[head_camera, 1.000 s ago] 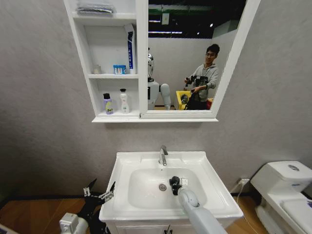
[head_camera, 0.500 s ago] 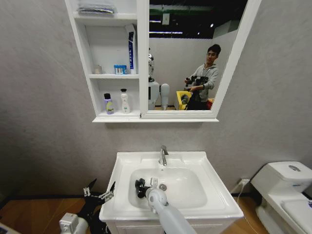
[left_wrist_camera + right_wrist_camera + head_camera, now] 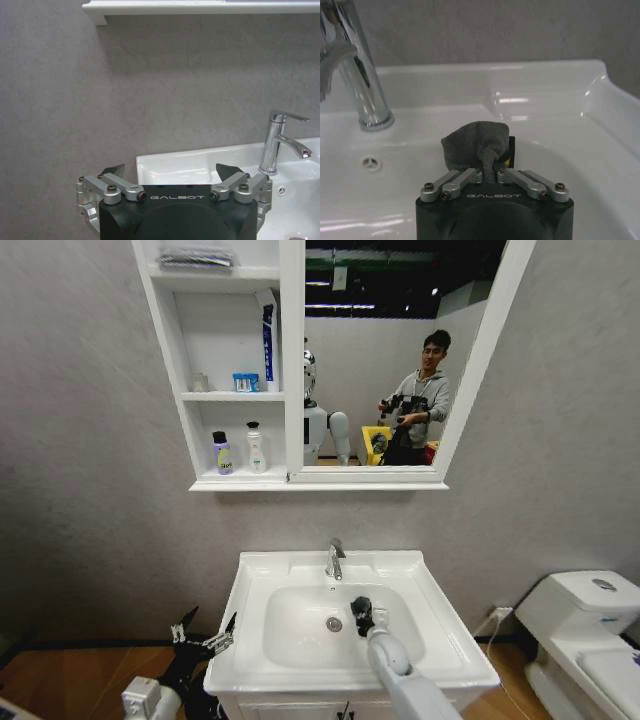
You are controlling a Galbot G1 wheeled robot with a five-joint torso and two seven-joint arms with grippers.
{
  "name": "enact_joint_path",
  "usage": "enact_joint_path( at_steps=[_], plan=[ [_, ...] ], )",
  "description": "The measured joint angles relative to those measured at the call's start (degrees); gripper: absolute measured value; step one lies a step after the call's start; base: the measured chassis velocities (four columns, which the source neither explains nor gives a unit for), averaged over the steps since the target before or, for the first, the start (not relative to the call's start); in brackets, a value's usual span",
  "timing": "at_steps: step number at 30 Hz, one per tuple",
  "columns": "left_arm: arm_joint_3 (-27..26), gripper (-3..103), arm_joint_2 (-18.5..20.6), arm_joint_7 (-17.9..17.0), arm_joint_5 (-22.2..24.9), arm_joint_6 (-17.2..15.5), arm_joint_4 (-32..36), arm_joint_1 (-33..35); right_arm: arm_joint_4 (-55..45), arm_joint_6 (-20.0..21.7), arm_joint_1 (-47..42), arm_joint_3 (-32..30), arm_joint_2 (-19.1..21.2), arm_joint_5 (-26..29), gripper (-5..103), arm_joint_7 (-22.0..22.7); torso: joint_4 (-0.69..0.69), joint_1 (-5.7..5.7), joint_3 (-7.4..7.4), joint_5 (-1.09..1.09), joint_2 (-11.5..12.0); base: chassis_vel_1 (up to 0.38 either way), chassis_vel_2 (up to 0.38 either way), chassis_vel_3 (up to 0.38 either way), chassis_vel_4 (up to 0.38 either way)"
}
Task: Move facial cleanser and shampoo from washbasin to cabinet, then wipe washbasin with towel.
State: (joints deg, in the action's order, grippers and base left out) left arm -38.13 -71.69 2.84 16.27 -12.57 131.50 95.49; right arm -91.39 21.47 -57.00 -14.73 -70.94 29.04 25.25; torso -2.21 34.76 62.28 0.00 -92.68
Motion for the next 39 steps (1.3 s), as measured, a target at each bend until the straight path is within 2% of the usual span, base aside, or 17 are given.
enact_joint_path(
  at_steps=[3,5,15,18,20,22,25,26,28,29,32,33,35,38,39],
  plan=[
    [0.0,100,0.0,0.0,0.0,0.0,0.0,0.0,-2.9,-3.1,-1.0,-1.9,1.1,-2.2,8,-1.7,0.01,0.0,0.0,0.01,0.0,0.0,0.0,0.0,0.0],
    [0.0,100,0.0,0.0,0.0,0.0,0.0,0.0,-3.8,-5.4,-1.5,-3.5,3.2,-4.5,8,-3.6,0.01,0.0,0.0,0.0,0.0,0.0,0.0,0.0,0.0],
    [0.0,100,0.0,0.0,0.0,0.0,0.0,0.0,3.6,-8.9,-1.1,-7.5,9.9,-2.6,8,-8.0,0.01,0.0,0.0,0.01,0.0,0.0,0.0,0.0,0.0],
    [0.0,100,0.0,0.0,0.0,0.0,0.0,0.0,7.3,-10.7,-0.8,-7.9,12.2,-1.2,8,-11.9,0.0,0.0,0.0,0.02,0.0,0.0,0.0,0.0,0.0],
    [0.0,100,0.0,0.0,0.0,0.0,0.0,0.0,8.1,-11.2,-0.6,-7.9,12.6,-1.0,5,-12.7,0.0,0.0,0.0,0.02,0.0,0.0,0.0,0.0,0.0],
    [0.0,100,0.0,0.0,0.0,0.0,0.0,0.0,9.3,-11.7,-0.1,-8.1,13.1,-1.0,8,-13.9,0.01,0.0,0.0,0.01,0.0,0.0,0.0,0.0,0.0],
    [0.0,100,0.0,0.0,0.0,0.0,0.0,0.0,11.0,-12.4,0.4,-8.4,13.9,-0.8,24,-15.0,0.01,0.0,0.0,0.0,0.0,0.0,0.0,0.0,0.0],
    [0.0,100,0.0,0.0,0.0,0.0,0.0,0.0,11.0,-12.4,0.4,-8.4,13.9,-0.8,24,-15.0,0.01,0.0,0.0,0.0,0.0,0.0,0.0,0.0,0.0],
    [0.0,100,0.0,0.0,0.0,0.0,0.0,0.0,11.4,-13.8,0.4,-8.5,14.1,-0.8,36,-15.7,0.02,0.0,0.0,0.0,0.0,0.0,0.0,0.0,0.0],
    [0.0,100,0.0,0.0,0.0,0.0,0.0,0.0,11.4,-13.8,0.4,-8.5,14.1,-0.8,36,-15.7,0.02,0.0,0.0,0.0,0.0,0.0,0.0,0.0,0.0],
    [0.0,100,0.0,0.0,0.0,0.0,0.0,0.0,10.7,-16.0,-0.5,-8.5,14.0,-1.1,52,-16.7,0.01,0.0,0.0,0.0,0.0,0.0,0.0,0.0,0.0],
    [0.0,100,0.0,0.0,0.0,0.0,0.0,0.0,10.7,-16.0,-0.5,-8.5,14.0,-1.1,52,-16.7,0.01,0.0,0.0,0.0,0.0,0.0,0.0,0.0,0.0],
    [0.0,100,0.0,0.0,0.0,0.0,0.0,0.0,8.7,-17.0,-2.0,-9.5,13.8,-2.7,62,-16.6,0.02,0.0,0.0,0.0,0.0,0.0,0.0,0.0,0.0],
    [0.0,100,0.0,0.0,0.0,0.0,0.0,0.0,4.1,-18.0,-5.0,-11.7,13.4,-5.9,68,-15.4,0.03,0.0,0.0,0.01,0.0,0.0,0.0,0.0,0.0],
    [0.0,100,0.0,0.0,0.0,0.0,0.0,0.0,0.0,-18.1,-7.7,-13.5,13.2,-7.2,73,-14.7,0.03,0.01,0.01,0.0,0.0,0.0,0.0,0.0,0.0]
  ],
)
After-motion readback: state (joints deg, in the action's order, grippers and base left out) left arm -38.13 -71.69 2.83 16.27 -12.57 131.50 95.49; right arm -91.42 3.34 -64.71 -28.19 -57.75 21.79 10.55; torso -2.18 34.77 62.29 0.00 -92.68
